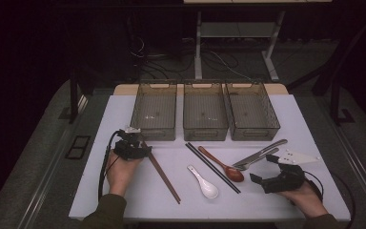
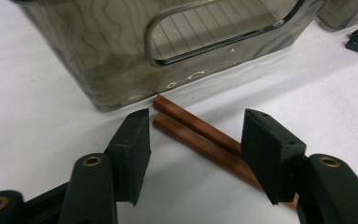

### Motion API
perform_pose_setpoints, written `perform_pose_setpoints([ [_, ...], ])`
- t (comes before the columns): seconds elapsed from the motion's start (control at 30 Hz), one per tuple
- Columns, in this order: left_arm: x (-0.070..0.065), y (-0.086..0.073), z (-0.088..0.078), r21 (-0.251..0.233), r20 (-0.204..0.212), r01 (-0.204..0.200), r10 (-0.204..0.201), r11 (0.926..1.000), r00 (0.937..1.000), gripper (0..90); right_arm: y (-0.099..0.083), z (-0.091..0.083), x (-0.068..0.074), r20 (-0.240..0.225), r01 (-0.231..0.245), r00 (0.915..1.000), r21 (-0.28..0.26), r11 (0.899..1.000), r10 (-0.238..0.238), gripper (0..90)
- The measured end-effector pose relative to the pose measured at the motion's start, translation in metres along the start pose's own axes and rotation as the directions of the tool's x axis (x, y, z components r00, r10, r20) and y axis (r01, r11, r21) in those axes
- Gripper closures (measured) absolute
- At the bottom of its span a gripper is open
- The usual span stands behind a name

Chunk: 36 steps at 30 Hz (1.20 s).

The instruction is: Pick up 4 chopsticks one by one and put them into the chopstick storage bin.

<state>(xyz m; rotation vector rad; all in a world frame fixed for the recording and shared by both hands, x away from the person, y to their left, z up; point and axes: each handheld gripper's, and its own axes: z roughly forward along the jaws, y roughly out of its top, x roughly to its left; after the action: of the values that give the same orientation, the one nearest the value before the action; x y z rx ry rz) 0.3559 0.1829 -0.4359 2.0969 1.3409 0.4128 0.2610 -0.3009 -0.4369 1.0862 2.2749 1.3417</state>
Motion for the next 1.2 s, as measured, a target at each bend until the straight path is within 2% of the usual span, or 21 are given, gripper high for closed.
perform_pose_setpoints([
  [0.2, -0.0032, -0.0001, 0.0043, 0.017, 0.013, -0.018, 0.017, 0.9997, 0.9998, 39.9, 0.0000, 0.0001, -0.0002, 0.000, 0.000, 1.0000, 0.000, 1.000, 0.000, 1.1],
  [0.53, -0.0064, 0.0015, 0.0061, 0.022, -0.011, -0.021, 0.022, 0.9995, 0.9997, 41.6, 0.0000, 0.0005, -0.0001, -0.002, 0.001, 1.0000, 0.001, 1.000, -0.001, 1.1],
  [0.77, -0.0057, 0.0017, 0.0051, 0.024, -0.009, -0.030, 0.031, 0.9992, 0.9995, 47.5, 0.0000, 0.0005, 0.0000, -0.002, 0.000, 1.0000, 0.001, 1.000, 0.000, 1.1],
  [1.2, -0.0018, 0.0007, 0.0020, 0.029, 0.022, -0.058, 0.057, 0.9979, 0.9981, 58.1, 0.0000, 0.0002, 0.0000, -0.002, -0.001, 1.0000, 0.001, 1.000, 0.001, 1.1],
])
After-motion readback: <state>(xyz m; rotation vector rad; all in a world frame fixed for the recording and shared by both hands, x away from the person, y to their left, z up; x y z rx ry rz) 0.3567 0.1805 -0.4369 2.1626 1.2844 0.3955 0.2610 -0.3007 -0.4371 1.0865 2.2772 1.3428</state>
